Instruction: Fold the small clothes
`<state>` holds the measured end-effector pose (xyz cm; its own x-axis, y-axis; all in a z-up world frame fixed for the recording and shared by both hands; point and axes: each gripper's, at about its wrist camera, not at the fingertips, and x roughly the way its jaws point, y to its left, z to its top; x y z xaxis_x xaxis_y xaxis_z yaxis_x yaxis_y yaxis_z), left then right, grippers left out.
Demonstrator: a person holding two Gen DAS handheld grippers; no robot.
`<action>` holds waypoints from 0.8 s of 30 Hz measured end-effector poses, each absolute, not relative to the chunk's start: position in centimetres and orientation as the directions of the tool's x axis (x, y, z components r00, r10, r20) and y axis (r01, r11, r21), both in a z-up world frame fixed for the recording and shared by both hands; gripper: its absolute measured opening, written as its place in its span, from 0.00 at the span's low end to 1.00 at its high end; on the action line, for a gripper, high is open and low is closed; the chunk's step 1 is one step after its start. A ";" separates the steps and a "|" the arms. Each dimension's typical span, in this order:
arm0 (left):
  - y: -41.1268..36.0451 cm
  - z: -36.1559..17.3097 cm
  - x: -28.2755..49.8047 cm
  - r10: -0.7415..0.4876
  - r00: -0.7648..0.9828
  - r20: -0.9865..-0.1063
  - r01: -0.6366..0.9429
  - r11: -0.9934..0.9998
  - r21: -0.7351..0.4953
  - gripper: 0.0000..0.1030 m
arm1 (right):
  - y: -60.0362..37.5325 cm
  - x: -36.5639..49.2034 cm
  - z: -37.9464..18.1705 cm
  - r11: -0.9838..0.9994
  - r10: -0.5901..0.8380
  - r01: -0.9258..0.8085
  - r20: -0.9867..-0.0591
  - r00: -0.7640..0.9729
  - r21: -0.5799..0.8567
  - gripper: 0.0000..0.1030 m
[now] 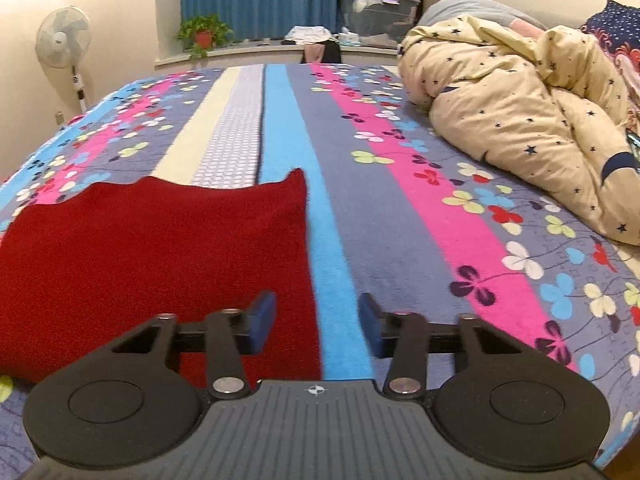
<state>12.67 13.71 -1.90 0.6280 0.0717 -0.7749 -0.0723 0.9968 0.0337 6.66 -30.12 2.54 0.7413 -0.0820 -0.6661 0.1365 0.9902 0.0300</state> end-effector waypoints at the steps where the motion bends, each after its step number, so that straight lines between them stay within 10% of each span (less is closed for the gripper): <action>1: 13.7 -2.0 12.6 0.087 0.625 -0.776 -0.075 0.996 0.051 0.62 | -29.8 6.6 2.5 0.990 -0.070 0.132 -0.669 0.740 0.042 0.33; 13: 16.0 -0.5 12.1 0.111 0.639 -0.761 -0.146 0.989 0.021 0.62 | -23.7 4.4 1.9 0.999 0.011 0.022 -0.633 0.774 0.045 0.09; 24: 20.2 0.7 11.1 0.120 0.644 -0.755 -0.238 0.970 -0.049 0.62 | -12.4 4.1 1.7 0.976 0.213 -0.188 -0.642 0.736 0.108 0.13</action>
